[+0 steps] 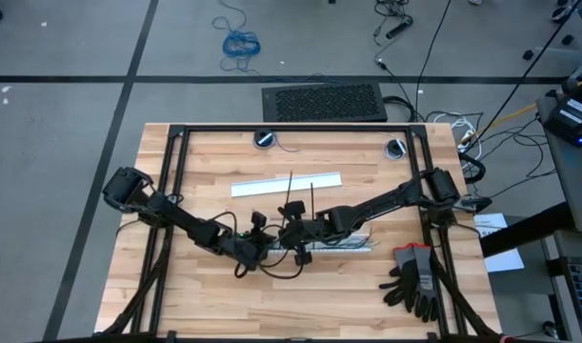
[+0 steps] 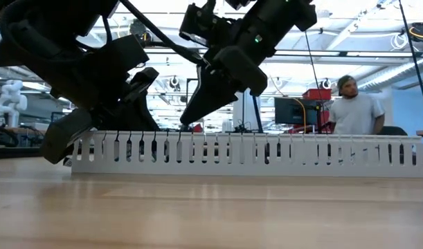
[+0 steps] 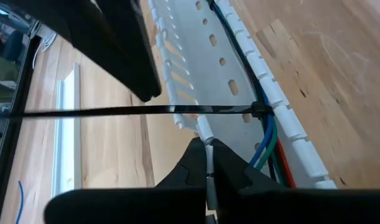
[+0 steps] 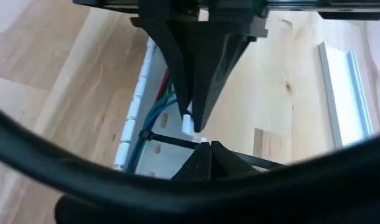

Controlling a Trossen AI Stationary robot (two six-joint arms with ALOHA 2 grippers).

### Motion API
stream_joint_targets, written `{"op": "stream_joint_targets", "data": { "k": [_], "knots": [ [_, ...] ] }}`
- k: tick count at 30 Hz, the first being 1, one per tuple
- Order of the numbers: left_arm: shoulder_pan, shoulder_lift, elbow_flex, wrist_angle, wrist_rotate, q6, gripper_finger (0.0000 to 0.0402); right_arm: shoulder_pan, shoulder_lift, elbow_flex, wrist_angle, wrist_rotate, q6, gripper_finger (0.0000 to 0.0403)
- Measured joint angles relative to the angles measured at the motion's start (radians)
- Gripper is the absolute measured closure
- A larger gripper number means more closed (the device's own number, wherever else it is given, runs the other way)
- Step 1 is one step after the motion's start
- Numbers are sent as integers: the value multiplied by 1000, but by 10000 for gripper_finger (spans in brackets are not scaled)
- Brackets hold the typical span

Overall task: Ziptie cables
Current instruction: Put the colored zip tied cable wires into the white cable duct

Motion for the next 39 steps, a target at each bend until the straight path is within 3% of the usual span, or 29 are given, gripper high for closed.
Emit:
{"op": "stream_joint_targets", "data": {
  "k": [18, 27, 39],
  "knots": [
    [0, 0, 0, 1, 0, -8, 398, -42, 85, 1, 120, -36, -42, 403],
    [0, 0, 0, 5, 1, -8, 398, -42, 85, 7, 40, -69, -6, 403],
    [0, 0, 0, 5, 3, -8, 398, 22, -5, 1, -115, 87, 3, 403]
  ]
}}
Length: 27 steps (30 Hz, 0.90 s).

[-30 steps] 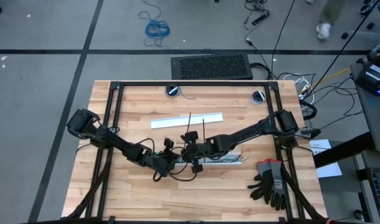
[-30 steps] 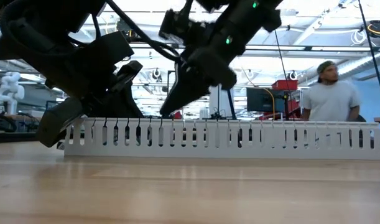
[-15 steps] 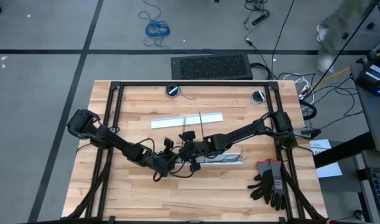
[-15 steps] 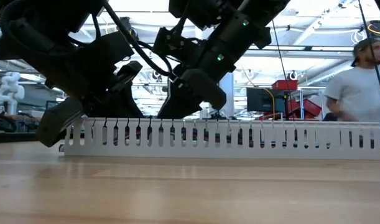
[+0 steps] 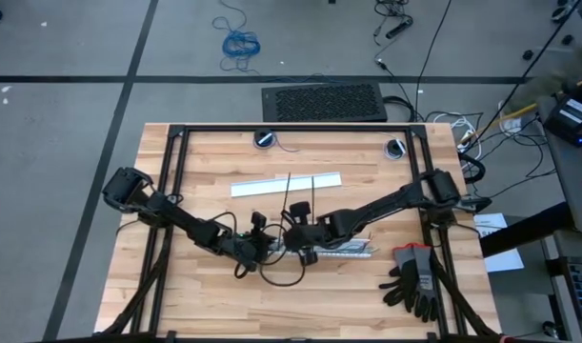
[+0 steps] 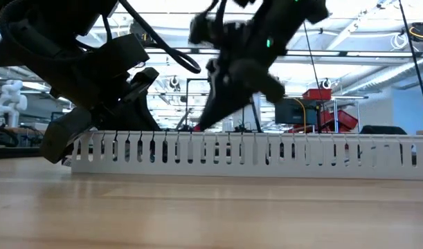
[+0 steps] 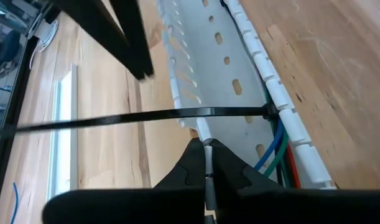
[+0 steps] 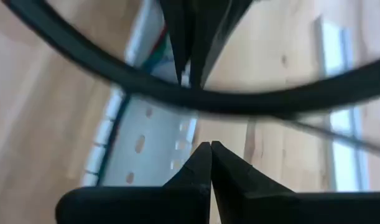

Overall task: Ziptie cables
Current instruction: Put the colored zip tied cable wires into the white cable duct

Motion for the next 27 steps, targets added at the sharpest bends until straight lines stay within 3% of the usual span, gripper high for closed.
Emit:
{"op": "stream_joint_targets", "data": {
  "k": [13, 27],
  "knots": [
    [0, 0, 0, 1, 0, 0, 398, 18, 23, -1, 161, -49, -30, 403],
    [1, 0, 0, -1, 11, 30, 398, -10, 40, 0, 188, -100, -36, 403]
  ]
}}
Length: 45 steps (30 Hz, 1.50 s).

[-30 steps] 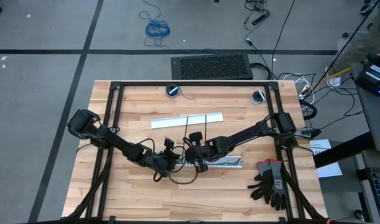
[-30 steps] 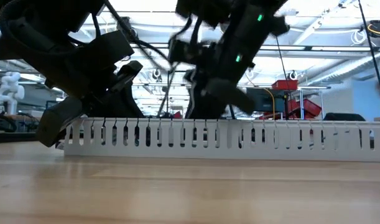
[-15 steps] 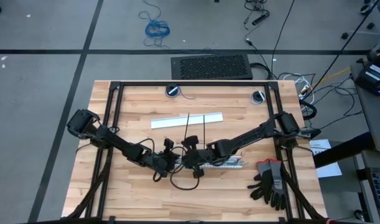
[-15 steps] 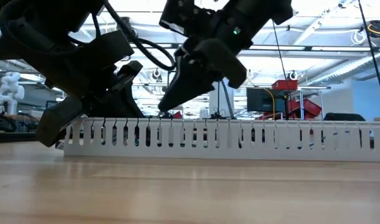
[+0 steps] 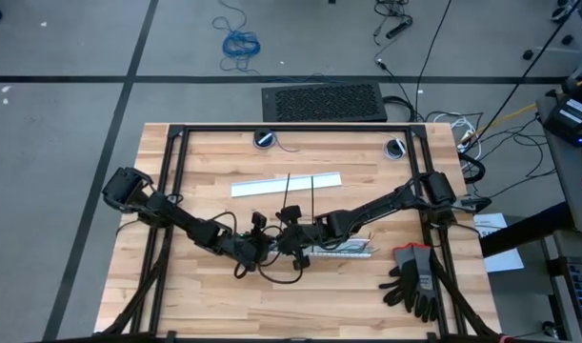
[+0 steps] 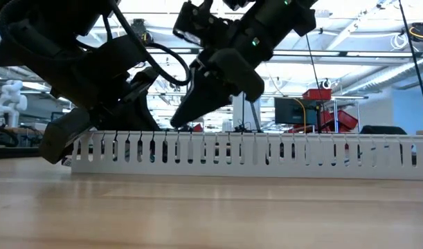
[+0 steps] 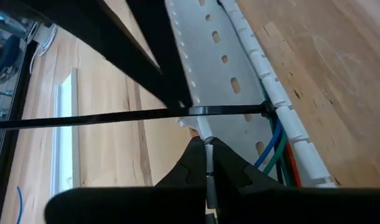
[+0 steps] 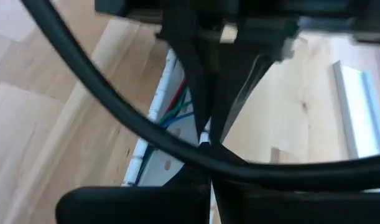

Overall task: Ziptie cables
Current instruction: Put the colored zip tied cable wires into the white cable duct

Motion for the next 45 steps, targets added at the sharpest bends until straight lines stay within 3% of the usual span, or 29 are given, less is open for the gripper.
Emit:
{"op": "stream_joint_targets", "data": {
  "k": [7, 34, 39, 45],
  "knots": [
    [-2, 0, 0, -4, 17, 103, 398, -4, 47, 2, 27, -4, -1, 403],
    [5, -2, 5, -16, 17, 100, 398, 19, 68, 8, -84, -34, 93, 403],
    [4, 1, 3, 7, -93, 70, 398, 22, 69, 4, -133, -91, 103, 403],
    [4, -36, -7, 56, -194, 68, 380, 21, 72, 0, -204, -72, 120, 403]
  ]
}}
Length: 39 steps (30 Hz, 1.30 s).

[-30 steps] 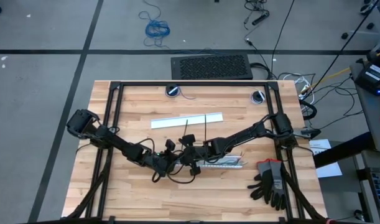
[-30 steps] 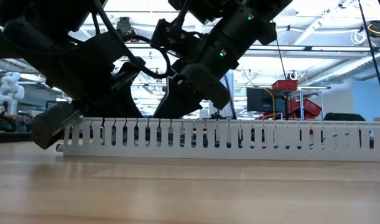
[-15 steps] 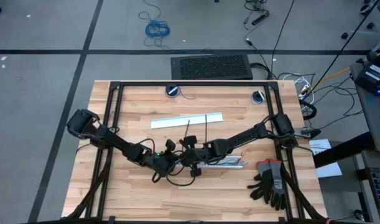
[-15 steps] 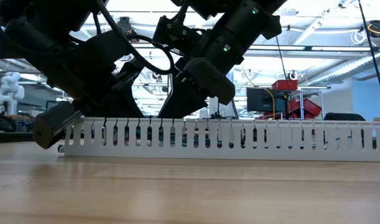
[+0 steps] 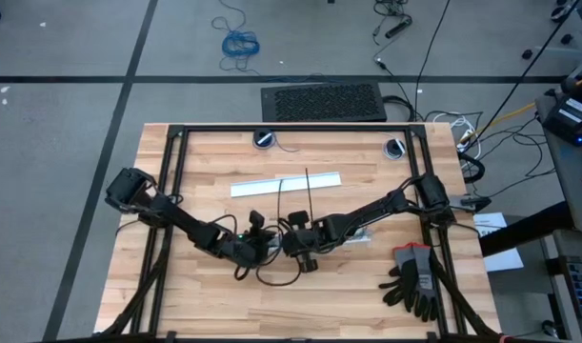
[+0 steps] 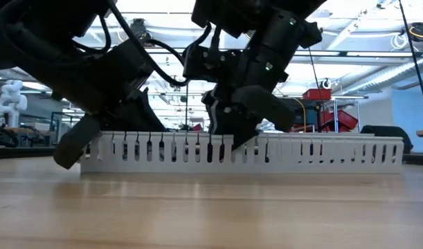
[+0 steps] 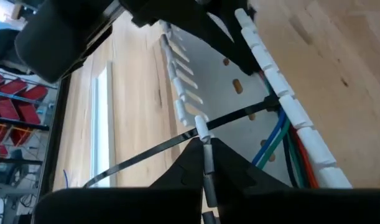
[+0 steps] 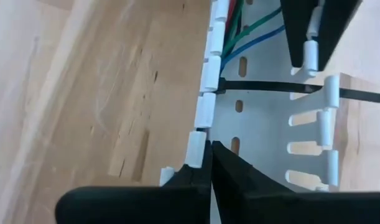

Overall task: Ziptie cables
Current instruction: Put the colored zip tied cable wires into the white cable duct

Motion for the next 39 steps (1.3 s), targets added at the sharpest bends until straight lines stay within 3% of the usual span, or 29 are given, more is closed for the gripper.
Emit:
{"op": "stream_joint_targets", "data": {
  "k": [9, 13, 17, 22, 29, 35, 39],
  "knots": [
    [-9, -32, 24, 4, -27, -39, 372, 45, -103, -7, 3, 134, -35, 403],
    [-7, -34, 41, 8, 38, -85, 361, 55, -153, -6, 4, 145, -38, 403],
    [-6, -32, 41, -7, 108, -188, 327, 54, -162, -2, 19, 147, -24, 403],
    [-11, -33, 42, -53, 110, -279, 267, 52, -156, -2, 42, 156, 8, 403],
    [-43, -98, 42, -81, -33, -277, 213, 51, -156, -2, 69, 168, 34, 403],
    [-58, -255, 44, -59, -144, -253, 208, 82, -184, -2, 1, 456, 50, 403],
    [-42, -294, 47, 61, -121, -256, 207, 115, -252, 0, -135, 599, 118, 403]
  ]
}}
